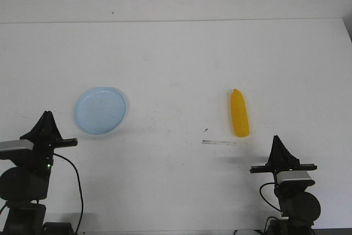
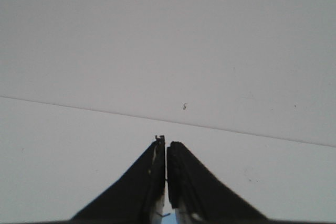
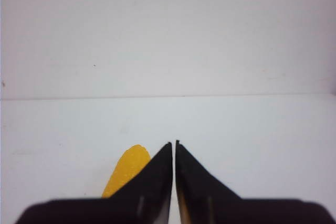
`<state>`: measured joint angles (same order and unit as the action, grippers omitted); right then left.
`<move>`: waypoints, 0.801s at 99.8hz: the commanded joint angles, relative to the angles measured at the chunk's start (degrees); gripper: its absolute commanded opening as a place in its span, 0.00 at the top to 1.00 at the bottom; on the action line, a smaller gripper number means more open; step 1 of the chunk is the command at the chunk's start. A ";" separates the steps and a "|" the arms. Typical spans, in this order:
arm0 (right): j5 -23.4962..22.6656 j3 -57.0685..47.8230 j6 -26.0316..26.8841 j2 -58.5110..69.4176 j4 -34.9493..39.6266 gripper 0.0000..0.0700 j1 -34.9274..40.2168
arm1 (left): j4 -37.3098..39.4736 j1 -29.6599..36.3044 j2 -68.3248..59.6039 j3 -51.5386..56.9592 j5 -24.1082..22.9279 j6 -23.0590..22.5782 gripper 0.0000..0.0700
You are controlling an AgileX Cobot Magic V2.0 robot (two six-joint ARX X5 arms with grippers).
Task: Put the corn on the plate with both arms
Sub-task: 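Lower the left gripper to the plate's rim nearest the robot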
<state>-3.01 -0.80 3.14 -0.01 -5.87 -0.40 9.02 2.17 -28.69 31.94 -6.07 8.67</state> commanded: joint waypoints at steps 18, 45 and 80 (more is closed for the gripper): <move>0.02 0.07 -0.42 0.07 -0.55 0.98 0.09 | 1.22 0.09 -10.88 6.01 0.09 1.09 1.00; 0.02 0.07 -0.42 0.09 -0.55 0.98 0.07 | -4.57 -0.04 -20.79 10.97 0.09 1.07 1.00; 0.02 0.07 -0.42 0.09 -0.57 0.98 0.09 | -25.03 -6.27 -38.97 24.76 0.24 3.43 1.00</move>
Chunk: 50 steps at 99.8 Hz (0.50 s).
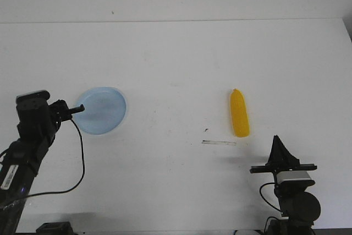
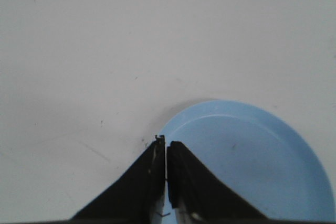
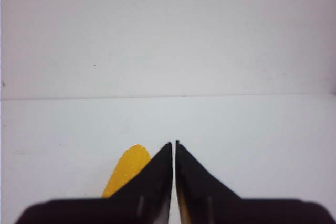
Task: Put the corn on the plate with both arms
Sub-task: 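Lower the left gripper to the plate's rim nearest the robot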
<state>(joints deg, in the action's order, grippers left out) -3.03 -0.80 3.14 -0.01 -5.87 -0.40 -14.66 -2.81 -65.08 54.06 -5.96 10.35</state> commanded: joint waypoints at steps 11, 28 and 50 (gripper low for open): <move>0.04 0.07 -0.42 0.07 -0.57 0.98 0.07 | -8.00 -5.29 -8.81 7.89 5.53 2.51 1.00; 0.04 0.07 -0.42 0.07 -0.57 0.98 0.07 | -17.33 -10.78 -18.67 16.50 16.81 2.64 1.00; 0.04 0.07 -0.42 0.07 -0.57 0.98 0.07 | -22.97 -14.14 -27.54 20.87 24.65 2.78 1.00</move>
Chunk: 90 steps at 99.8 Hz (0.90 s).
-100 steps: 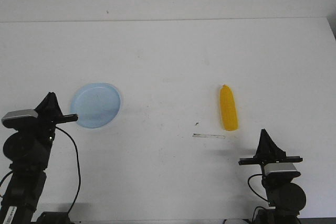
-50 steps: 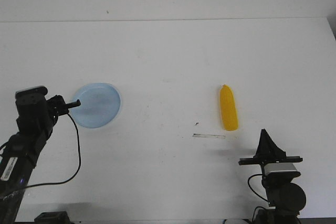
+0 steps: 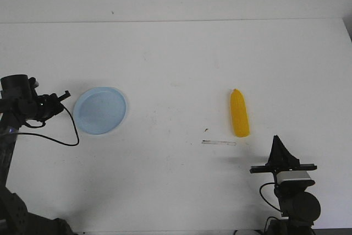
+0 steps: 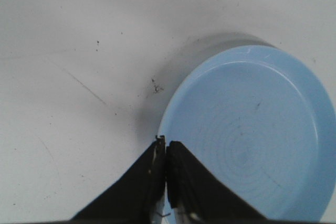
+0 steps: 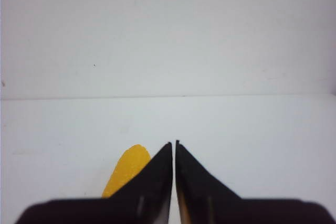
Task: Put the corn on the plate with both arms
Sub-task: 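Lower the left gripper to the plate's rim nearest the robot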
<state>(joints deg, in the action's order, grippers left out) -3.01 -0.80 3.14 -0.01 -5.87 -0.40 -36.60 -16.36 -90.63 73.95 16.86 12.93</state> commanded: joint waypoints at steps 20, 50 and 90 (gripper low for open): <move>0.02 0.07 -0.42 0.09 -0.57 0.98 0.09 | -2.62 -2.08 -6.56 0.96 2.97 0.13 0.84; 0.02 0.07 -0.42 0.07 -0.57 0.98 0.09 | -2.34 -1.57 -10.05 0.96 4.50 -1.36 0.68; 0.02 0.07 -0.42 0.07 -0.55 0.98 0.09 | -1.86 -0.42 -12.39 0.94 5.95 -1.95 0.68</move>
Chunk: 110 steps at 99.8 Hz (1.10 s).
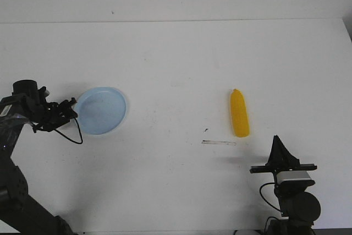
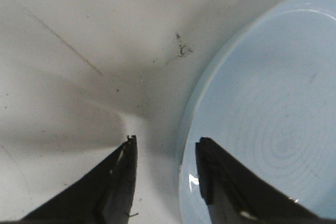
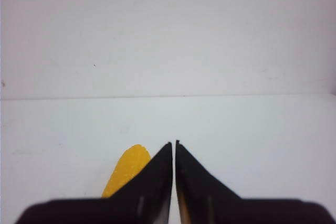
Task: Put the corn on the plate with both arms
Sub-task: 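Lower the left gripper to the plate's rim nearest the robot, then push the plate with the left gripper toward the corn cob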
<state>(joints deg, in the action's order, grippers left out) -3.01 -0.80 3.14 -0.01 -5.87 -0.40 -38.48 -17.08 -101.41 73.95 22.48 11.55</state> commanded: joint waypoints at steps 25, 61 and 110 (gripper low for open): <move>0.02 0.07 -0.42 0.07 -0.55 0.98 0.09 | 0.74 1.88 -2.03 0.94 0.33 -0.52 0.74; 0.02 0.07 -0.42 0.09 -0.57 0.98 0.09 | 0.81 2.32 -2.03 0.87 0.31 -0.48 0.93; 0.02 0.07 -0.42 0.07 -0.55 0.98 0.07 | 0.72 5.14 1.20 0.87 0.33 0.15 1.00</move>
<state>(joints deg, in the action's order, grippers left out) -3.01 -0.80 3.14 -0.01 -5.87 -0.40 -37.80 -12.62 -101.51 73.95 22.46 11.57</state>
